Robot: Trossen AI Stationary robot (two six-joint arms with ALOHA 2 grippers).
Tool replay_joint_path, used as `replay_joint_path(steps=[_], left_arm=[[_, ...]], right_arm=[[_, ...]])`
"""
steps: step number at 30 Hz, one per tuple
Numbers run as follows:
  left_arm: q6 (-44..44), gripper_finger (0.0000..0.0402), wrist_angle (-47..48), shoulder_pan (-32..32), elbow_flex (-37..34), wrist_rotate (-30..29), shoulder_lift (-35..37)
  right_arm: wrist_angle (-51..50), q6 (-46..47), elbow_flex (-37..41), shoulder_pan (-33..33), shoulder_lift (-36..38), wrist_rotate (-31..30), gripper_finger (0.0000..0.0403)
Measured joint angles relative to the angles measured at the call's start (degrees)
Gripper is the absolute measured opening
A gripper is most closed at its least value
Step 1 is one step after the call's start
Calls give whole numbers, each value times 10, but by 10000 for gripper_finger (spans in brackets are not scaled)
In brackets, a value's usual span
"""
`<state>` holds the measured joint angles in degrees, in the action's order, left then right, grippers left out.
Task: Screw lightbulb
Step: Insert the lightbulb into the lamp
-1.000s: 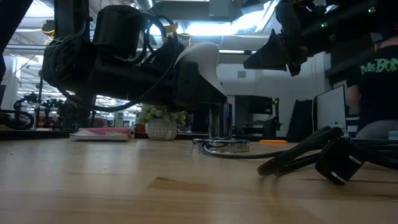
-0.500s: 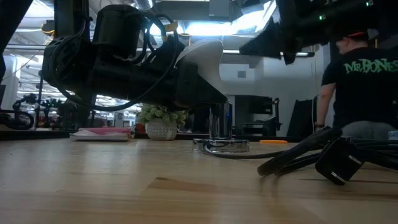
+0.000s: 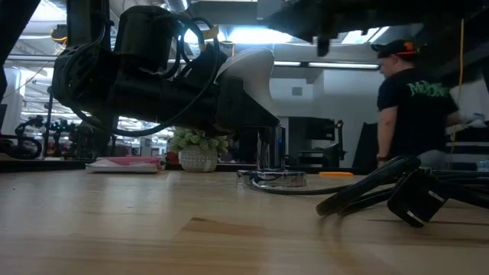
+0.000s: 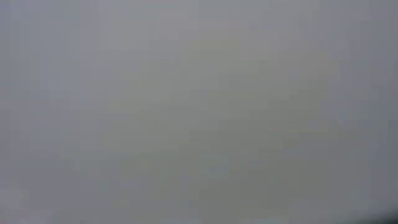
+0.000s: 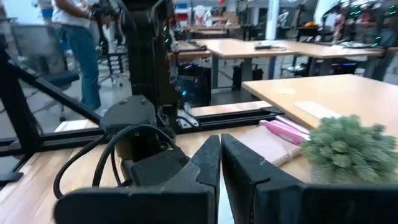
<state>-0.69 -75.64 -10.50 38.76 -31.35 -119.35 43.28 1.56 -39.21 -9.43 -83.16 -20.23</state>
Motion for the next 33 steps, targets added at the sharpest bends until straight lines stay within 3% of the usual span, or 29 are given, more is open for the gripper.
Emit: replay_joint_path(steps=[4, 9, 21, 33], left_arm=[[0, 142, 0, 0, 0, 0, 0], [0, 143, 1, 0, 0, -1, 0], [-10, 146, -2, 0, 0, 0, 0], [17, 215, -19, 0, 0, -10, 0]], right_arm=[[-86, 0, -50, 16, -34, 29, 20], [-173, 0, -87, 16, -52, 23, 20], [-234, 1, -91, 16, -47, 17, 20], [-288, 18, -90, 15, -34, 17, 20]])
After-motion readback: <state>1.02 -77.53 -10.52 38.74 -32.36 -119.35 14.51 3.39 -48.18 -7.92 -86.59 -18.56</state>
